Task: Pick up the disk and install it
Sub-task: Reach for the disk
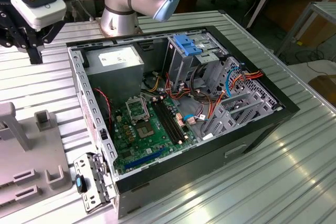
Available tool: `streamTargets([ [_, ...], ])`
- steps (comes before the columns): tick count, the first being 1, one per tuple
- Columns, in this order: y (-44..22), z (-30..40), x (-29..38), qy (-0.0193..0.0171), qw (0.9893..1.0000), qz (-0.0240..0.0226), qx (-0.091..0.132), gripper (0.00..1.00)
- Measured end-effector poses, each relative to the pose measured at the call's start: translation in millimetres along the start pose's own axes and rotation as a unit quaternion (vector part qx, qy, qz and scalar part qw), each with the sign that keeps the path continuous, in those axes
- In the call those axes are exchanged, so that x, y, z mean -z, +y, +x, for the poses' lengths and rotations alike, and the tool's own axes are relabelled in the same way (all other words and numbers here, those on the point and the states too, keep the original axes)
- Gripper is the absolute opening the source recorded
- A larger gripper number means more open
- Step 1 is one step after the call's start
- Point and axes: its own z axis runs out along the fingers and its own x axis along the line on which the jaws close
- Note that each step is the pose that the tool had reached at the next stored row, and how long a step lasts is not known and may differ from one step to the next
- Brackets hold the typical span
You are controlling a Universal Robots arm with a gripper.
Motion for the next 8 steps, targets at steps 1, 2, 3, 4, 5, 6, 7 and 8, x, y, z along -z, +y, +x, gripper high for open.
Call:
streamTargets([
  [1, -0.1, 1.9, 0.1, 0.0000, 1.0000, 0.0000, 0.000, 0.11],
  [2, -0.3, 4.0, 0.2, 0.0001, 1.0000, 0.0001, 0.000, 0.11],
  [3, -0.5, 6.5, 0.3, 0.0001, 1.0000, 0.0001, 0.000, 0.11],
  [4, -0.7, 9.1, 0.3, 0.0000, 1.0000, 0.0001, 0.000, 0.11],
  [5, -0.8, 10.4, 0.3, 0.0000, 1.0000, 0.0000, 0.000, 0.11],
  [6, -0.9, 12.6, 0.4, 0.0001, 1.0000, 0.0001, 0.000, 0.11],
  [7, -1.1, 14.4, 0.4, 0.0002, 1.0000, 0.0001, 0.000, 0.11],
  [8, -1.2, 16.3, 0.5, 0.0002, 1.0000, 0.0001, 0.000, 0.11],
])
